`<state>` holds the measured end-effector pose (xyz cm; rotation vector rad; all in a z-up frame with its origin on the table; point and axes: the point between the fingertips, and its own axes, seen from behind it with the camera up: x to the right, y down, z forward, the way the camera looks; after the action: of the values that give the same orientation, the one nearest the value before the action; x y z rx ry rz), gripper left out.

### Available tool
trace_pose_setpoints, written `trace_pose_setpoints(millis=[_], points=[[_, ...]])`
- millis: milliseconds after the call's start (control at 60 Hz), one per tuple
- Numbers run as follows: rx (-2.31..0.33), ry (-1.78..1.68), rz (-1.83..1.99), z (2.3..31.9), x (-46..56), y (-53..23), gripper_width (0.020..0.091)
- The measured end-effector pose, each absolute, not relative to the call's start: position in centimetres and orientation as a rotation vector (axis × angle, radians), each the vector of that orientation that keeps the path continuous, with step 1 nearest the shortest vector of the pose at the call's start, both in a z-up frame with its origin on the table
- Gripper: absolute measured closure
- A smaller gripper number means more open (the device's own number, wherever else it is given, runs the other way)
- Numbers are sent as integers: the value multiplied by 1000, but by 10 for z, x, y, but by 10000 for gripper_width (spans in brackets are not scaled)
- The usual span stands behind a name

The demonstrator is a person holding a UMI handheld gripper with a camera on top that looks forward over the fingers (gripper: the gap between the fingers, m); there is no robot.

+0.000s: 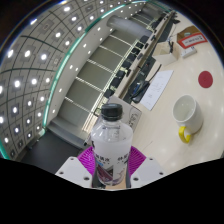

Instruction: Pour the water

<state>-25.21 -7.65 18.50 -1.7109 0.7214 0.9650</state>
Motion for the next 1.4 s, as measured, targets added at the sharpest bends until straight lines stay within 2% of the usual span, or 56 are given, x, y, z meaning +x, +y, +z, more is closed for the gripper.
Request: trace_pose_setpoints(millis=[150,317,500,650,750,883,983,1100,1167,1267,1350,1400], points=[[-1520,1089,1331,184,-208,-57,725],[-1316,1393,1677,167,-186,-40,725],[-1264,1500,1769,157,-176,-38,723],[-1357,1457,1758,160,-179,-40,723],[-1503,1255,1638,179,-172,-46,722],[-1643,858,1305,224,-128,-44,724],[-1672,555,958,264,-69,-41,723],[-1661,336,626,285,-4,-32,723],[-1674,238,436,276,33,-25,724],[-1726,117,192,242,76,-23,723],[-1783,62,82,206,95,-23,723],[-1818,46,32,166,110,-17,724]])
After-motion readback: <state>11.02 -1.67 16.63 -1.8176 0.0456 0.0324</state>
